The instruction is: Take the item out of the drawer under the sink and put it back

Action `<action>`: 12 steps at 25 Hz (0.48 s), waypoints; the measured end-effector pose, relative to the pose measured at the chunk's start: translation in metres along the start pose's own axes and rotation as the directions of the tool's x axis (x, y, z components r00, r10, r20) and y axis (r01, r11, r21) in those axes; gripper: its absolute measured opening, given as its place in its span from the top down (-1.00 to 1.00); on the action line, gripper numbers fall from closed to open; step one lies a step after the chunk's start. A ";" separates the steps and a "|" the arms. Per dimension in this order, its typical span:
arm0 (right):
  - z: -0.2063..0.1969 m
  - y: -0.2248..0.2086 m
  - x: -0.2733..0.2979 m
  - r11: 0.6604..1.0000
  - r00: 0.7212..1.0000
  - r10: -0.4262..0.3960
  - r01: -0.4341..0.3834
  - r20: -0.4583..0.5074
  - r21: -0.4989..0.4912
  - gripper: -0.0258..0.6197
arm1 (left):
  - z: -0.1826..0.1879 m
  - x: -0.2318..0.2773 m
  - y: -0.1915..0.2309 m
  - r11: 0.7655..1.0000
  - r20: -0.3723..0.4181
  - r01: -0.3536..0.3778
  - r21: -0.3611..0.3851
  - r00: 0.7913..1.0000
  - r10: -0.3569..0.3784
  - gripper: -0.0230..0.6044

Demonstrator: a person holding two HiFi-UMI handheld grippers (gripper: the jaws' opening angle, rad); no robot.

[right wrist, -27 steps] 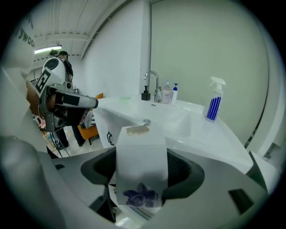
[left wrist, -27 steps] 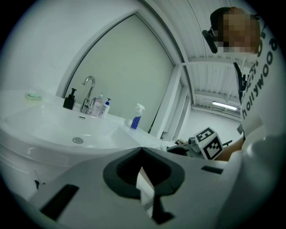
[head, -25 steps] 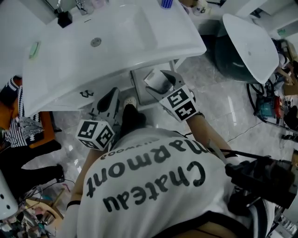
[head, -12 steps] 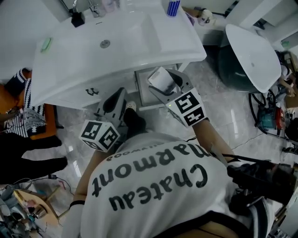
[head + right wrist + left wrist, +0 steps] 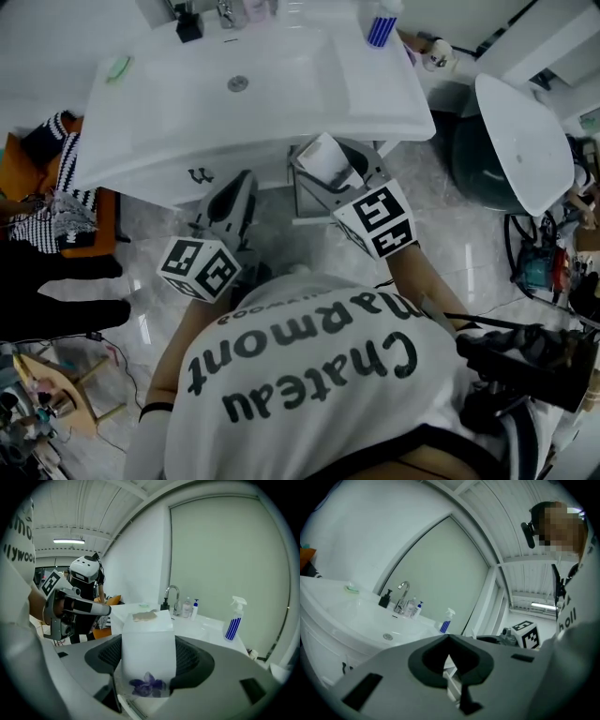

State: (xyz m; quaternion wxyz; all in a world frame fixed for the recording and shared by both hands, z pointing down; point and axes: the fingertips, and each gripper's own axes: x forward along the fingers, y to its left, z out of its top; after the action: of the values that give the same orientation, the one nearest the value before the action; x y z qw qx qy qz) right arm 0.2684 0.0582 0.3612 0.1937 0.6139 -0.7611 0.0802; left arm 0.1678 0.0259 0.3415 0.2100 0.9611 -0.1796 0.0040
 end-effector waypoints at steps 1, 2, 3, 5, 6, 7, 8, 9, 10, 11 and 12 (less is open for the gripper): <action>0.003 0.004 0.005 1.000 1.000 0.009 -0.009 -0.001 -0.005 -0.10 | 0.002 -0.004 0.005 1.000 0.006 -0.011 -0.004 1.000 0.011 0.90; 0.005 0.008 0.010 1.000 1.000 0.018 -0.018 -0.002 -0.008 -0.10 | 0.003 -0.008 0.010 1.000 0.010 -0.021 -0.008 1.000 0.021 0.90; 0.008 0.011 0.015 1.000 1.000 0.028 -0.028 -0.001 -0.007 -0.10 | 0.004 -0.012 0.015 0.999 0.013 -0.031 -0.010 0.999 0.031 0.90; 0.016 0.018 0.025 0.999 0.999 0.046 -0.046 0.004 -0.004 -0.10 | 0.007 -0.020 0.025 0.999 0.015 -0.049 -0.007 0.999 0.049 0.90; 0.021 0.022 0.031 0.999 0.999 0.053 -0.053 0.007 -0.004 -0.10 | 0.009 -0.025 0.030 0.998 0.015 -0.056 -0.005 0.998 0.056 0.90; 0.026 0.026 0.037 0.998 0.998 0.060 -0.060 0.010 -0.006 -0.10 | 0.011 -0.030 0.036 0.998 0.014 -0.064 -0.004 0.998 0.064 0.90; 0.031 0.031 0.043 0.998 0.998 0.066 -0.066 0.013 -0.008 -0.10 | 0.014 -0.036 0.042 0.997 0.015 -0.072 -0.004 0.997 0.072 0.90; 0.037 0.036 0.049 0.997 0.997 0.073 -0.072 0.017 -0.010 -0.10 | 0.017 -0.041 0.050 0.997 0.017 -0.080 -0.005 0.997 0.080 0.90; 0.042 0.042 0.055 0.997 0.997 0.080 -0.080 0.021 -0.013 -0.10 | 0.021 -0.047 0.057 0.996 0.020 -0.089 -0.005 0.996 0.089 0.90; 0.049 0.049 0.061 0.996 0.996 0.089 -0.089 0.026 -0.016 -0.10 | 0.025 -0.053 0.065 0.995 0.024 -0.098 -0.006 0.995 0.098 0.90; 0.055 0.055 0.067 0.995 0.995 0.097 -0.096 0.032 -0.020 -0.10 | 0.029 -0.058 0.073 0.994 0.028 -0.107 -0.007 0.994 0.107 0.90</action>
State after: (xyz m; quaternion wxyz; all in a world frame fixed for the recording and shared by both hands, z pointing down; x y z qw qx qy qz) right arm 0.1926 -0.0091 0.3439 0.1824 0.5758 -0.7937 0.0724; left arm 0.0860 -0.0276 0.3400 0.2095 0.9495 -0.2336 0.0012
